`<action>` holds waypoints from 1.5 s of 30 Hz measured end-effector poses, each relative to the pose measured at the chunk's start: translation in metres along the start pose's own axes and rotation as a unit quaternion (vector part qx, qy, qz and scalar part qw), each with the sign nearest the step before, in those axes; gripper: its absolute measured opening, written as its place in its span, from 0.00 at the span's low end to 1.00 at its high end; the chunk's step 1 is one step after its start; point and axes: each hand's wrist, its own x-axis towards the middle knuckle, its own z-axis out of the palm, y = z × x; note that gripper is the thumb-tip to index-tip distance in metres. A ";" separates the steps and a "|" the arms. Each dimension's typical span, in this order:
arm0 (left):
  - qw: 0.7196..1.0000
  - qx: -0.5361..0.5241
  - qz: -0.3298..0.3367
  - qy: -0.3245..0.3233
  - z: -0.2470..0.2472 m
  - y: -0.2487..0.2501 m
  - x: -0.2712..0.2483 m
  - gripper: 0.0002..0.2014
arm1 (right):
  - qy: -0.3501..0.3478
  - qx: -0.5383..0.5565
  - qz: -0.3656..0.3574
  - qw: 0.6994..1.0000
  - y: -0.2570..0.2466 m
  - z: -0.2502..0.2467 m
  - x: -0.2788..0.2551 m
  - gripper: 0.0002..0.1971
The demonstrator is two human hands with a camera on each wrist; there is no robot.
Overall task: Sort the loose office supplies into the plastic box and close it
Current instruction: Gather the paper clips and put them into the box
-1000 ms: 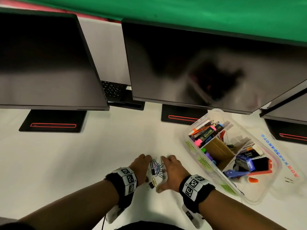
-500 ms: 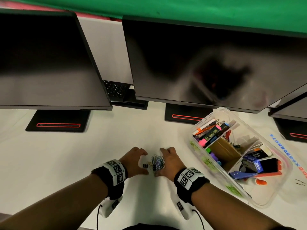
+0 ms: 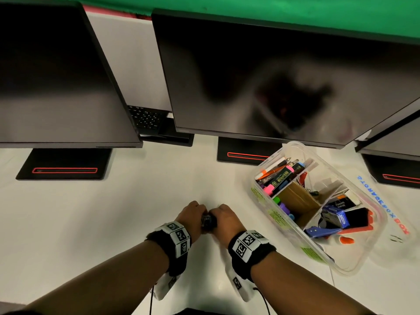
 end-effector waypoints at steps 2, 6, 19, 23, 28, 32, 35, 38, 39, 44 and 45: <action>1.000 0.002 0.010 -0.004 0.000 0.001 -0.002 0.17 | -0.003 -0.004 0.004 1.000 0.000 -0.001 -0.001 0.11; 0.999 0.004 0.034 -0.011 0.000 0.002 -0.005 0.16 | -0.015 -0.011 0.008 1.000 0.001 -0.010 -0.005 0.13; 0.999 -0.043 0.011 0.009 -0.024 0.033 -0.013 0.11 | 0.036 0.035 0.032 0.998 -0.011 -0.038 -0.017 0.12; 0.998 -0.030 0.025 0.057 -0.058 0.051 -0.015 0.10 | 0.103 0.039 0.006 0.994 -0.025 -0.071 -0.021 0.09; 0.990 -0.007 0.082 0.111 -0.103 0.092 -0.015 0.10 | 0.168 0.048 -0.015 0.985 -0.033 -0.126 -0.034 0.08; 0.984 -0.011 0.118 0.134 -0.115 0.136 -0.012 0.08 | 0.214 0.051 -0.007 0.976 -0.018 -0.165 -0.051 0.06; 0.980 -0.014 0.145 0.134 -0.106 0.173 -0.002 0.07 | 0.229 0.060 0.020 0.971 0.011 -0.188 -0.064 0.06; 0.977 -0.026 0.171 0.124 -0.090 0.206 0.011 0.10 | 0.245 0.076 0.045 0.966 0.043 -0.205 -0.074 0.07; 0.976 -0.026 0.177 0.123 -0.083 0.215 0.015 0.10 | 0.242 0.072 0.053 0.966 0.052 -0.209 -0.076 0.07; 0.980 -0.010 0.174 0.097 -0.051 0.248 0.037 0.10 | 0.217 0.036 0.090 0.971 0.094 -0.223 -0.081 0.07; 0.980 -0.004 0.176 0.091 -0.045 0.252 0.041 0.10 | 0.212 0.029 0.094 0.972 0.100 -0.222 -0.081 0.07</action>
